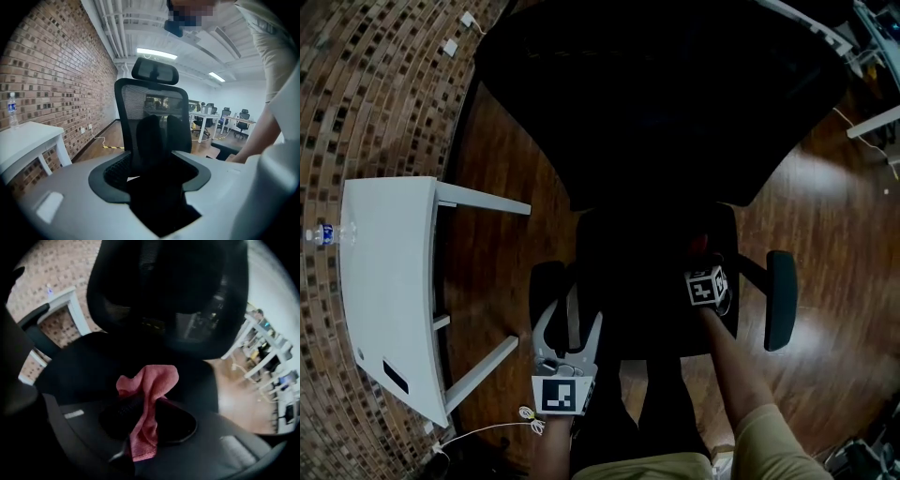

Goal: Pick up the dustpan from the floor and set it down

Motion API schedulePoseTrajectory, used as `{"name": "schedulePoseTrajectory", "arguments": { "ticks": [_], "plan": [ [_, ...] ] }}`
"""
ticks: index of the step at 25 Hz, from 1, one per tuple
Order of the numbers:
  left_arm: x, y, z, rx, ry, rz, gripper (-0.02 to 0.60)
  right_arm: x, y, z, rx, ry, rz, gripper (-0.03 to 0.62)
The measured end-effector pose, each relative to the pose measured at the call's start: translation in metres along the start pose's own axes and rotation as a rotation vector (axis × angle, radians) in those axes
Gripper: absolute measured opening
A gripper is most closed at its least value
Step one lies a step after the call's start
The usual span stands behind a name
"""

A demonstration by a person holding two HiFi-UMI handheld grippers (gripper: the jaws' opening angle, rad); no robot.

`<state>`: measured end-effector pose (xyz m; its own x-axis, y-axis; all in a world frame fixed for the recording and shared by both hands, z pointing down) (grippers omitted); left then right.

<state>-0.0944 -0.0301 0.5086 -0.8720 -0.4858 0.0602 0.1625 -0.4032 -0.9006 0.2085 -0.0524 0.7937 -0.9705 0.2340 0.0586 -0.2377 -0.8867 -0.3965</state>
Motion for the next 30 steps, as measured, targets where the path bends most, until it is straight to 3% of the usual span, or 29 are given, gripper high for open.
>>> {"name": "schedulePoseTrajectory", "arguments": {
  "ticks": [4,6,8,11,16,18,20,22,25,27,30],
  "plan": [
    [-0.006,0.007,0.004,-0.02,-0.023,0.009,0.242,-0.061,-0.019,-0.017,0.054,-0.17,0.043,0.081],
    [-0.009,0.011,0.005,-0.02,-0.028,0.014,0.242,-0.07,-0.018,-0.021,0.066,-0.196,0.074,0.081],
    [-0.009,0.014,0.002,-0.027,-0.022,0.012,0.242,-0.062,-0.012,-0.023,0.037,-0.169,0.121,0.081],
    [-0.002,0.013,-0.006,-0.029,0.0,0.021,0.242,-0.003,0.007,-0.021,-0.081,0.044,0.198,0.083],
    [0.018,0.022,-0.03,-0.038,0.048,0.002,0.242,0.165,0.068,-0.02,-0.225,0.482,0.226,0.083],
    [0.025,0.024,-0.037,-0.032,0.064,0.0,0.242,0.221,0.092,-0.014,-0.249,0.595,0.246,0.084],
    [0.032,0.023,-0.044,-0.016,0.084,0.008,0.242,0.27,0.101,-0.001,-0.198,0.658,0.213,0.083],
    [0.037,0.019,-0.05,0.003,0.09,0.03,0.242,0.293,0.1,0.007,-0.151,0.656,0.176,0.083],
    [0.036,0.014,-0.045,-0.001,0.075,0.041,0.242,0.277,0.093,0.01,-0.16,0.624,0.115,0.08],
    [0.026,0.012,-0.039,-0.008,0.046,0.042,0.242,0.246,0.072,0.012,-0.13,0.581,0.066,0.08],
    [0.006,0.014,-0.029,-0.014,-0.005,0.026,0.242,0.169,0.026,0.012,-0.055,0.431,0.08,0.08]
  ]
}}
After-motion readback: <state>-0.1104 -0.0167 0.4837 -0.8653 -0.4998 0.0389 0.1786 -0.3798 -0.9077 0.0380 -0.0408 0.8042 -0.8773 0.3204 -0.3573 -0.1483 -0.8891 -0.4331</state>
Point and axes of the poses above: the fingertips, and each gripper's own axes: z forward along the fingers, x to its left, y out of its top, the point moved 5 cm from there along -z, backward along the fingers, and after that the axes turned 1 degree about y, right-handed, at the moved point
